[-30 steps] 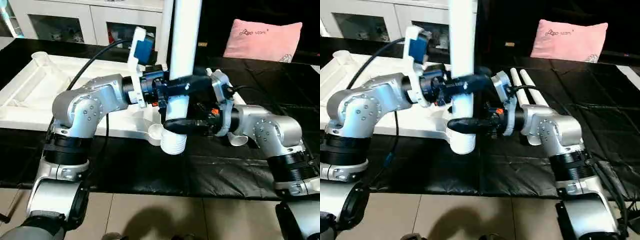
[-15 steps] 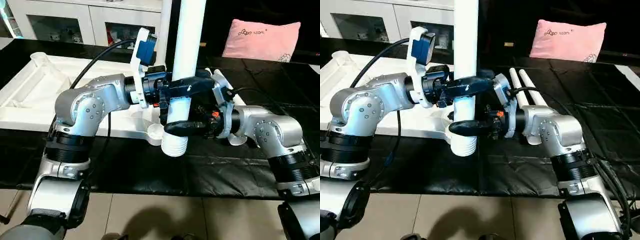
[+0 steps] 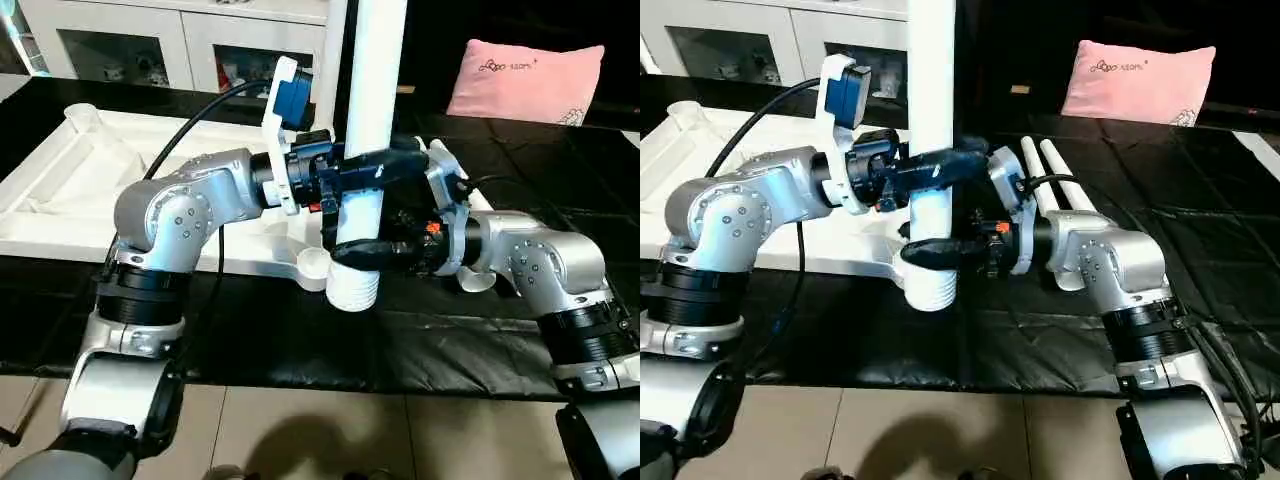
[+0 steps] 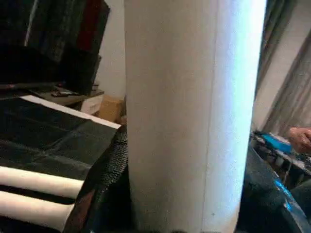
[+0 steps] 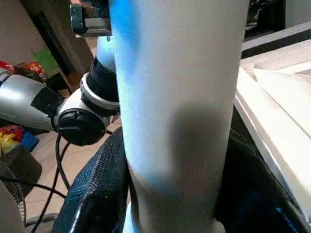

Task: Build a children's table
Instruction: Pick table leg

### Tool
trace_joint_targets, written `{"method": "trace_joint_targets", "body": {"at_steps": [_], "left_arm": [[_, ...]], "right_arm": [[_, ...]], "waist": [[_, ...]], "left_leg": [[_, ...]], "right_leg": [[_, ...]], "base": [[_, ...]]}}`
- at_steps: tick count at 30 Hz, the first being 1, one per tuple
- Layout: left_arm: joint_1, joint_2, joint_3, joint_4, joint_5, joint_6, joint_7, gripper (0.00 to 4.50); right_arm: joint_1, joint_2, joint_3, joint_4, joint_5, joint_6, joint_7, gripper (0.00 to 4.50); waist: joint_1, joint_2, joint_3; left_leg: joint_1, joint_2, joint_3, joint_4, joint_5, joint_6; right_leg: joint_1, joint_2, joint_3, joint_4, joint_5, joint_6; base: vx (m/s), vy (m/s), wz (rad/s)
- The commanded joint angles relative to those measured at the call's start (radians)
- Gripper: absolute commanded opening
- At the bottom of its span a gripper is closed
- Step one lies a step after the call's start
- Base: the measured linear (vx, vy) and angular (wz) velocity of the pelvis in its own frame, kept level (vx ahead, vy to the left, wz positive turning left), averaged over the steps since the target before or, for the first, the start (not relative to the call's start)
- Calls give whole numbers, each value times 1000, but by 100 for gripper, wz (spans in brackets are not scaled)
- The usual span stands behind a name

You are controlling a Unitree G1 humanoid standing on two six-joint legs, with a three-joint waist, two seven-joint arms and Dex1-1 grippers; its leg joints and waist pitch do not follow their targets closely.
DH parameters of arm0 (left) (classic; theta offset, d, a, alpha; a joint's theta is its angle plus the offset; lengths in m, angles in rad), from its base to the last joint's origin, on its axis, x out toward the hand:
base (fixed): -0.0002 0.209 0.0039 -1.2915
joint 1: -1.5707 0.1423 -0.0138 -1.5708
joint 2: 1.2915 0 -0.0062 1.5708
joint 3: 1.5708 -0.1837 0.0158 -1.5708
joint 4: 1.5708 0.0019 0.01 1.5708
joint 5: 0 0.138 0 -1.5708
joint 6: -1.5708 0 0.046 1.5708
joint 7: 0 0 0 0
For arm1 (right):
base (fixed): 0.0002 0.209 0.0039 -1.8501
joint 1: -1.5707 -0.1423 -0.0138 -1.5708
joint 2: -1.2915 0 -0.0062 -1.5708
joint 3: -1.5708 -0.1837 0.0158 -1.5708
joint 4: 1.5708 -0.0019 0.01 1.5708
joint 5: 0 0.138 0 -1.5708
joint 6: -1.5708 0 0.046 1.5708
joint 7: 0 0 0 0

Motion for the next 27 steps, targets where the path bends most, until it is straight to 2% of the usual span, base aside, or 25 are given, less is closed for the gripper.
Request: {"method": "trace_joint_targets", "body": {"at_steps": [1,5,6,7,12,14,16,18,21,27], "left_arm": [[-62,-12,29,16,10,-6,68,244],[-66,-24,50,22,17,-29,101,265],[-64,-26,54,16,26,-40,119,291],[-63,-30,57,13,34,-48,137,299],[-64,-64,92,14,48,-71,236,303],[-63,-69,97,12,48,-73,247,279],[-56,-90,117,-1,44,-64,315,269],[-52,-94,118,-7,45,-62,328,251],[-44,-100,120,-18,46,-58,342,230],[-34,-108,132,-38,34,-49,365,184]], "right_arm": [[-16,7,24,-10,-7,4,5,196],[-18,12,20,-2,-16,-9,-9,194],[-19,13,19,0,-19,-14,-13,193],[-20,15,17,3,-22,-20,-18,193],[-27,31,8,18,-37,-46,-42,193],[-28,32,7,20,-38,-48,-45,193],[-33,40,4,29,-48,-61,-55,193],[-34,42,5,33,-52,-67,-60,193],[-37,46,6,39,-57,-77,-69,193],[-43,54,6,56,-75,-103,-84,193]], "waist": [[4,-6,-83],[5,-7,-83],[4,-8,-83],[4,-7,-84],[4,-9,-84],[5,-9,-84],[6,-13,-85],[7,-11,-84],[7,-16,-83],[7,-16,-83]], "left_leg": [[-13,-15,24,-52,-21,31],[-15,-14,22,-52,-19,30],[-15,-14,22,-52,-16,29],[-14,-14,22,-52,-13,30],[-14,-14,23,-51,-15,31],[-15,-14,23,-51,-13,34],[-15,-13,23,-50,-7,35],[-14,-13,23,-50,-7,36],[-14,-13,23,-50,-10,37],[-13,-12,22,-51,-14,35]], "right_leg": [[92,-52,39,-63,-133,-176],[94,-53,38,-63,-141,-170],[94,-52,38,-63,-136,-168],[94,-53,38,-62,-133,-168],[93,-53,38,-62,-133,-173],[93,-52,38,-63,-136,-170],[93,-53,38,-62,-130,-170],[92,-53,37,-61,-127,-172],[91,-52,37,-63,-138,-165],[90,-53,37,-63,-139,-167]], "base": [[0,0,0],[0,0,0],[0,0,0],[0,0,0],[0,0,0],[0,0,0],[0,0,0],[0,0,0],[0,0,0],[0,0,0]]}}
